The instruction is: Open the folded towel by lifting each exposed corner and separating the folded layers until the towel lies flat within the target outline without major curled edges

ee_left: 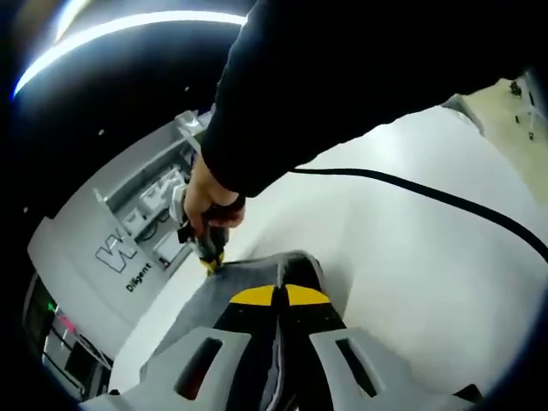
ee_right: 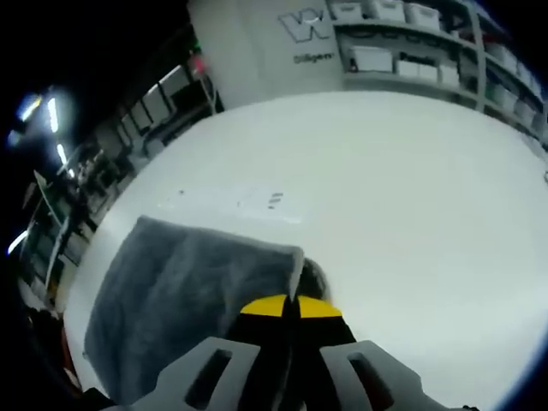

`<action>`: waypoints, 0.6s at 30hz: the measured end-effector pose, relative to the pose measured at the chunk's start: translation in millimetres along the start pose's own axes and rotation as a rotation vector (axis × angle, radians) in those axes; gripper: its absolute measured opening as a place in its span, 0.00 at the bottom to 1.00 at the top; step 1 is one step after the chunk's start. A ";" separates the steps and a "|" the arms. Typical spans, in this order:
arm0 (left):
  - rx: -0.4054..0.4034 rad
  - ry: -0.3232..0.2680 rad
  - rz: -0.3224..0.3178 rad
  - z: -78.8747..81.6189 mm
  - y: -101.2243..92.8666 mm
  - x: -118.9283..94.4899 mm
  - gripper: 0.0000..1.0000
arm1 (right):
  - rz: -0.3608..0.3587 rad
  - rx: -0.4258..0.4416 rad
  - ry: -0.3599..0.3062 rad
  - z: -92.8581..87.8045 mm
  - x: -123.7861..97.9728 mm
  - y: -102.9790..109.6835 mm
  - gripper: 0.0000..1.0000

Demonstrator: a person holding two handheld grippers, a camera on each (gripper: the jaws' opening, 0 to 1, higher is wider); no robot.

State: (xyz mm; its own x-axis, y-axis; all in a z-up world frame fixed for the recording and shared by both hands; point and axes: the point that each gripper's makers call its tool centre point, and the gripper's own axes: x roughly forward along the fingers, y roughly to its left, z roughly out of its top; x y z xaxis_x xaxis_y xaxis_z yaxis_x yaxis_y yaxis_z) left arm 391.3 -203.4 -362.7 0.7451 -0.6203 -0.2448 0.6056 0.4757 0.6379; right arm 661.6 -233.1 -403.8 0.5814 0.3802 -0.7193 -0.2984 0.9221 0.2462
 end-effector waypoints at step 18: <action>-0.123 -0.027 -0.004 -1.5 24.5 -22.2 0.01 | -0.094 -0.082 0.011 17.5 -7.0 15.4 0.00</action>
State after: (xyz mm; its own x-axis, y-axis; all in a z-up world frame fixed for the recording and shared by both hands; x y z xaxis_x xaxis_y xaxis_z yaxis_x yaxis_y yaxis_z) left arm 390.0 -177.1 -342.7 0.7361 -0.6380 -0.2262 0.6393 0.5454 0.5420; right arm 666.2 -220.3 -383.6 0.6016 0.2914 -0.7437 -0.3045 0.9445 0.1237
